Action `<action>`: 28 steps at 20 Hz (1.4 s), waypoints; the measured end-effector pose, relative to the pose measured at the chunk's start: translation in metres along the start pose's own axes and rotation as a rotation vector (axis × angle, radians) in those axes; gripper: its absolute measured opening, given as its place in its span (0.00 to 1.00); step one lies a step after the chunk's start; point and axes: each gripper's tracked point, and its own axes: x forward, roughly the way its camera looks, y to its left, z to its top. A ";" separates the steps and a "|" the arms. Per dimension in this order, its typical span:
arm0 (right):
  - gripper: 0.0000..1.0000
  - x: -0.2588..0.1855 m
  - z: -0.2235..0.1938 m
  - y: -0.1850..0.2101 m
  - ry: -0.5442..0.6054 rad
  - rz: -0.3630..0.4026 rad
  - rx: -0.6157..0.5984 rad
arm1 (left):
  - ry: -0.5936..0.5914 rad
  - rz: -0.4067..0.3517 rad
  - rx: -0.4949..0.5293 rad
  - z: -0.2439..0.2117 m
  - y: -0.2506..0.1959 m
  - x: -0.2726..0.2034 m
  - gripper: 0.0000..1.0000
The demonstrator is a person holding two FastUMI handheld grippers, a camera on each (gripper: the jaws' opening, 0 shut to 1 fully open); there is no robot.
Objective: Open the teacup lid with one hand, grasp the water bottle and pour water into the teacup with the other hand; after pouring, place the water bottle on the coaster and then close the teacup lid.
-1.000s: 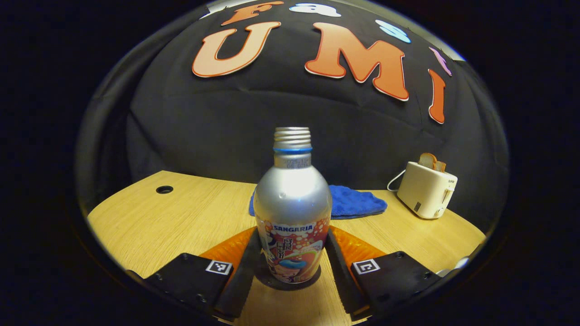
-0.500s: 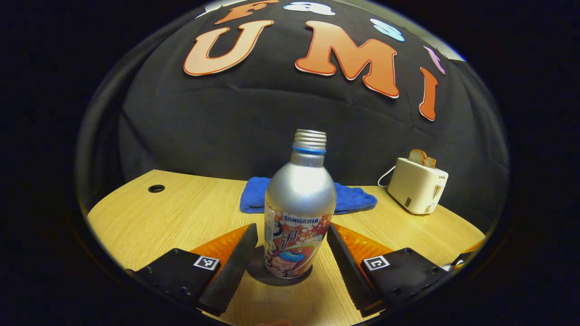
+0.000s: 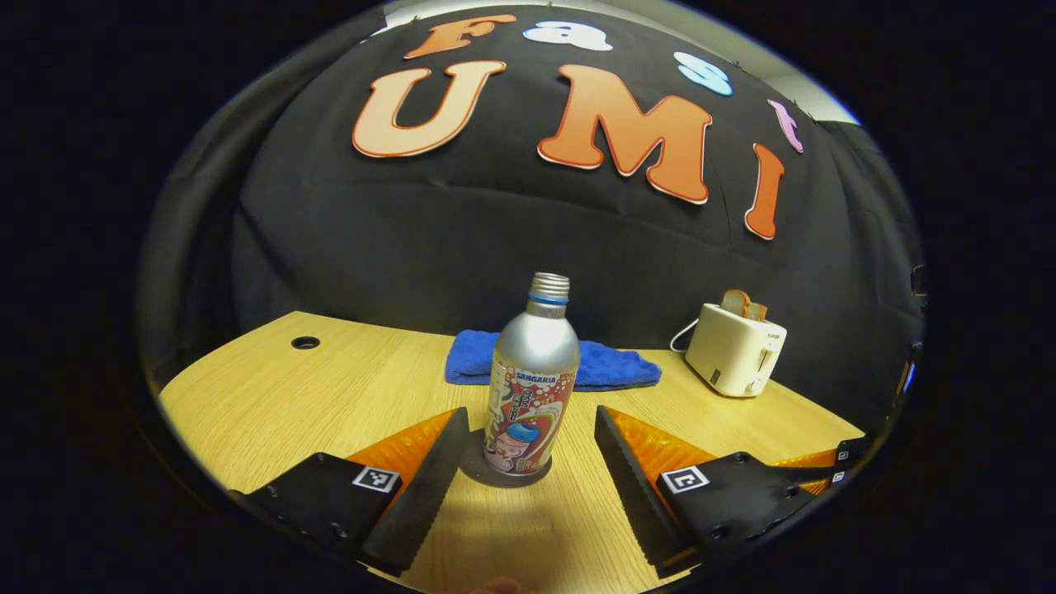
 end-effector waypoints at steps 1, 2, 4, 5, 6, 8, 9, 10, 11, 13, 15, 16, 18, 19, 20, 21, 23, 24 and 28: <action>0.22 -0.001 -0.001 0.002 -0.008 -0.003 -0.013 | -0.010 0.004 -0.002 0.003 0.001 -0.008 0.99; 0.22 -0.002 0.000 0.002 -0.014 -0.008 -0.029 | -0.023 0.007 0.001 0.008 0.001 -0.016 0.99; 0.24 -0.002 0.000 0.000 -0.027 -0.019 -0.055 | -0.059 0.017 0.008 0.017 0.002 -0.033 0.99; 0.26 -0.002 -0.002 0.000 -0.026 -0.026 -0.064 | -0.076 0.026 0.016 0.023 0.003 -0.041 1.00; 0.27 -0.001 -0.003 0.000 -0.022 -0.029 -0.068 | -0.092 0.030 0.025 0.027 0.003 -0.049 0.99; 0.35 -0.007 0.005 0.000 -0.041 -0.040 -0.064 | -0.129 0.037 0.044 0.041 0.002 -0.062 0.99; 0.45 -0.009 0.013 0.003 -0.065 -0.039 -0.059 | -0.151 0.041 0.054 0.048 0.002 -0.070 0.99; 0.51 -0.014 0.023 0.005 -0.094 -0.036 -0.059 | -0.172 0.048 0.062 0.053 0.003 -0.076 0.99; 0.54 -0.020 0.032 0.007 -0.124 -0.036 -0.062 | -0.191 0.055 0.069 0.059 0.003 -0.084 0.99; 0.65 -0.032 0.051 0.004 -0.181 -0.052 -0.074 | -0.224 0.068 0.083 0.070 0.003 -0.098 0.99; 0.72 -0.044 0.065 -0.002 -0.225 -0.081 -0.081 | -0.258 0.078 0.111 0.083 0.001 -0.112 0.97; 0.74 -0.050 0.072 -0.006 -0.241 -0.099 -0.079 | -0.268 0.085 0.123 0.087 0.000 -0.118 0.98; 0.78 -0.065 0.087 -0.014 -0.275 -0.127 -0.075 | -0.291 0.100 0.138 0.095 -0.002 -0.131 0.99; 0.80 -0.072 0.095 -0.019 -0.294 -0.141 -0.073 | -0.303 0.109 0.145 0.100 -0.003 -0.137 0.99; 0.81 -0.082 0.105 -0.023 -0.320 -0.158 -0.072 | -0.307 0.120 0.163 0.103 -0.003 -0.141 0.99; 0.82 -0.090 0.114 -0.029 -0.343 -0.177 -0.068 | -0.308 0.136 0.176 0.104 0.000 -0.146 0.99; 0.83 -0.106 0.127 -0.036 -0.385 -0.202 -0.071 | -0.319 0.154 0.174 0.109 0.001 -0.155 1.00; 0.83 -0.113 0.133 -0.039 -0.400 -0.214 -0.075 | -0.325 0.164 0.182 0.110 0.004 -0.160 1.00; 0.84 -0.131 0.144 -0.042 -0.431 -0.240 -0.072 | -0.350 0.188 0.186 0.115 0.003 -0.177 1.00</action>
